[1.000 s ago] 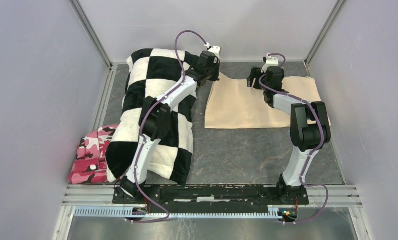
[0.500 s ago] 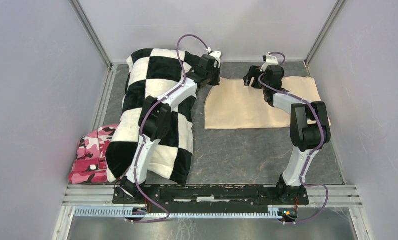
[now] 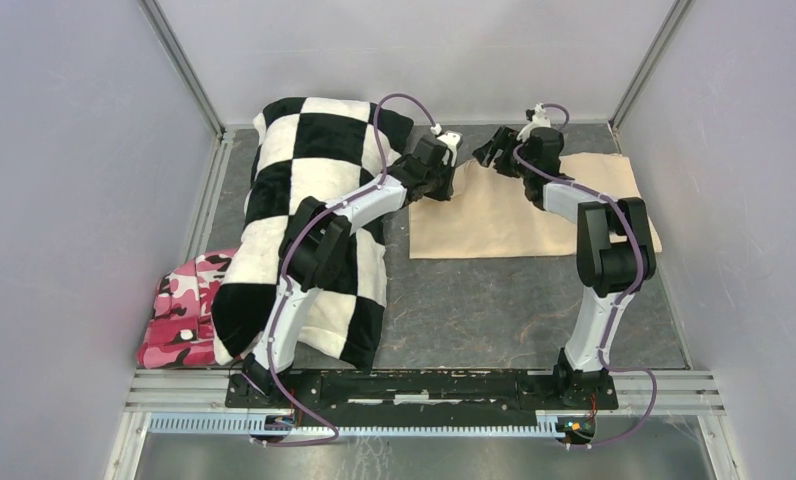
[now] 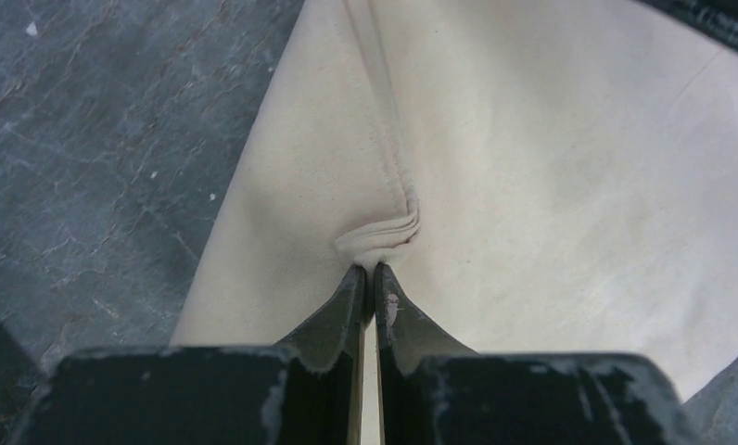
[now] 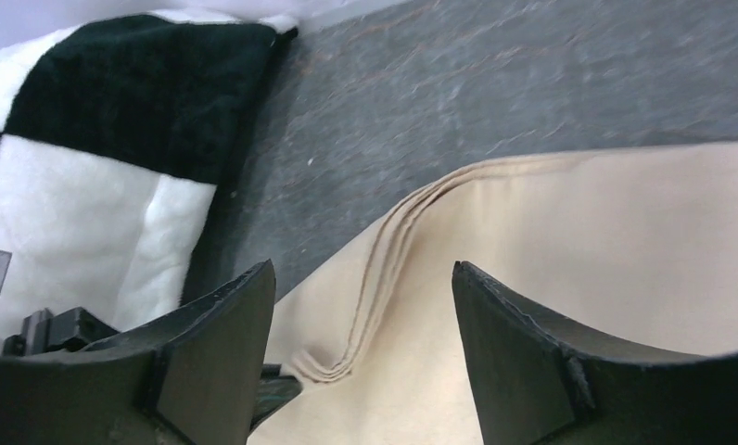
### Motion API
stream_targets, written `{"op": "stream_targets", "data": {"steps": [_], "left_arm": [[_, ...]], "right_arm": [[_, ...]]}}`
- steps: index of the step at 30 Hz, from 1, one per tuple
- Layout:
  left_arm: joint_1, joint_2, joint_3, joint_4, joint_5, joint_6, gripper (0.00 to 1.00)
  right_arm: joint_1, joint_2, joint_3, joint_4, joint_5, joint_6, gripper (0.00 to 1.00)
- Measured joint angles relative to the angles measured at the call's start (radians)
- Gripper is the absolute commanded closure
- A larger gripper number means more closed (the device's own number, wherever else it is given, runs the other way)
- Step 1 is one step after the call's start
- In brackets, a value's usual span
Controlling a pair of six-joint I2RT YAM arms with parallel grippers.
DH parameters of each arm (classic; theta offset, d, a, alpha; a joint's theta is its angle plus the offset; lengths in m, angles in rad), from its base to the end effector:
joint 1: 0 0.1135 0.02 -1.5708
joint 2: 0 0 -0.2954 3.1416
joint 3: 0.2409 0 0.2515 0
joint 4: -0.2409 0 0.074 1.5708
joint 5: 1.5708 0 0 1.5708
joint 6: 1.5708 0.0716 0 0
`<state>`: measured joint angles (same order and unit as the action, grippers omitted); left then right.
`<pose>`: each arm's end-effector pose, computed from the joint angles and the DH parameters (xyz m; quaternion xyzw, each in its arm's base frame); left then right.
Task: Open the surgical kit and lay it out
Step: Open the surgical kit at the center of the board.
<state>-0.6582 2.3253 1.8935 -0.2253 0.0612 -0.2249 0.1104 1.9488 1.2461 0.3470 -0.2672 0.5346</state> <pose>0.4597 -0.3610 0.1922 0.2060 0.8732 -0.2133 0.3869 0.4832 0.0726 0.2262 0.0970 0.8115 0.2830 0.5019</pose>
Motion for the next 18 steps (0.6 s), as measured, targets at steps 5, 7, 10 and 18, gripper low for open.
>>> {"op": "stream_targets", "data": {"steps": [5, 7, 10, 18], "left_arm": [[0.007, -0.004, -0.034, 0.005, -0.003, 0.0, 0.88], [0.009, -0.006, -0.043, 0.012, -0.003, 0.0, 0.88], [0.01, -0.012, -0.055, 0.019, -0.006, 0.0, 0.88], [0.011, -0.035, -0.068, 0.027, -0.01, 0.0, 0.88]], "right_arm": [[0.024, 0.06, -0.002, 0.038, -0.053, 0.103, 0.43], [0.032, 0.077, -0.005, 0.047, -0.069, 0.132, 0.49], [0.039, 0.1, -0.006, 0.055, -0.074, 0.157, 0.49], [0.025, 0.131, -0.019, 0.048, -0.068, 0.177, 0.52]]}}
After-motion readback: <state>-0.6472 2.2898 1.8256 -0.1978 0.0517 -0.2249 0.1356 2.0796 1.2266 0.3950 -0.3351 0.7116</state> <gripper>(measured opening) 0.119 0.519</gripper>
